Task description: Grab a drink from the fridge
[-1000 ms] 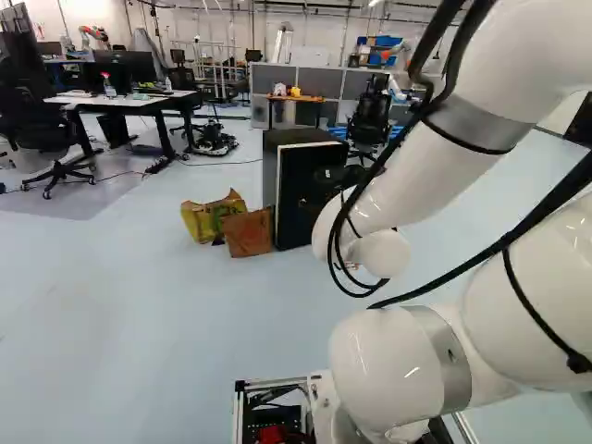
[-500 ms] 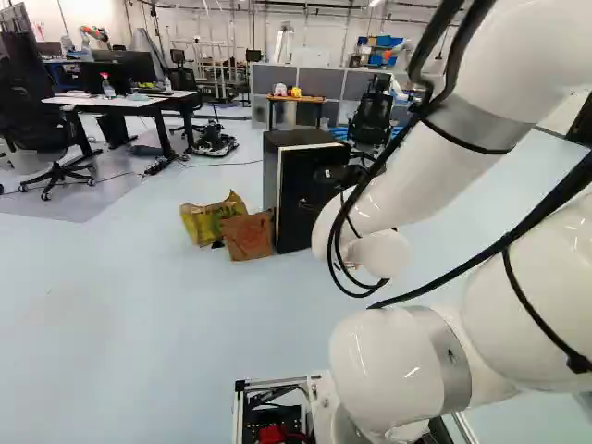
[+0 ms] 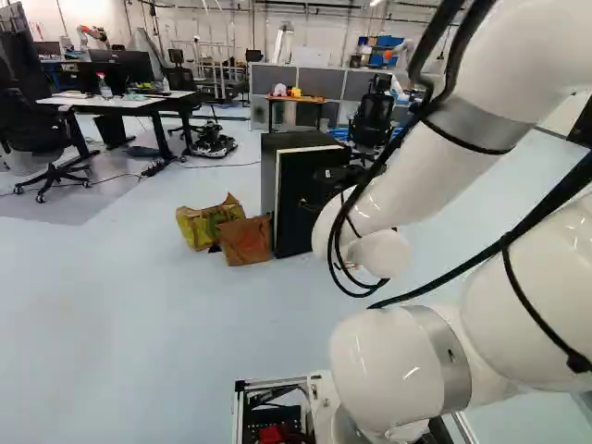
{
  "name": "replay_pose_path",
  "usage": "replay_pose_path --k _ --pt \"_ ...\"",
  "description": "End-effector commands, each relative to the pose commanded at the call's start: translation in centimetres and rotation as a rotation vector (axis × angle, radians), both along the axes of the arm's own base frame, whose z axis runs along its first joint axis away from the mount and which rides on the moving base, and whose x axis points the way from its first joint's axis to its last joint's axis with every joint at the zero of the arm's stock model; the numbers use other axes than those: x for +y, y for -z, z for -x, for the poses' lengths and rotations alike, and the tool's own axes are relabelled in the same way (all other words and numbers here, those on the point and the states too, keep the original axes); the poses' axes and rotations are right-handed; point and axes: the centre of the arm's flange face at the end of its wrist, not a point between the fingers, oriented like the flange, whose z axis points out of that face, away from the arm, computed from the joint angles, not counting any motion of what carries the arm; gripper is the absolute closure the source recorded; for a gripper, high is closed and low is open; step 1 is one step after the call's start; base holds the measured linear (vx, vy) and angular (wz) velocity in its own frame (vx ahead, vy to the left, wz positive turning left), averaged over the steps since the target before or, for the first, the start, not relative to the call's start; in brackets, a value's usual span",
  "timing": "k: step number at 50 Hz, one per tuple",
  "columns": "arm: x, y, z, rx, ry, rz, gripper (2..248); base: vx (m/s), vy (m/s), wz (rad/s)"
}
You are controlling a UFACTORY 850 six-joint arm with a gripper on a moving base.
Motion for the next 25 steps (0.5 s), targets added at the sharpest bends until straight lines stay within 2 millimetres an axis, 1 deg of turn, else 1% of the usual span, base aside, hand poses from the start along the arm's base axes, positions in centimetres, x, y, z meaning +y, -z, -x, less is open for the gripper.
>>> replay_pose_path --k 8,25 --pt "0.0 0.0 0.0 0.0 0.0 0.0 3 0.099 -0.049 0.033" --pt "0.0 0.0 0.0 0.0 0.0 0.0 3 0.093 -0.025 0.118"
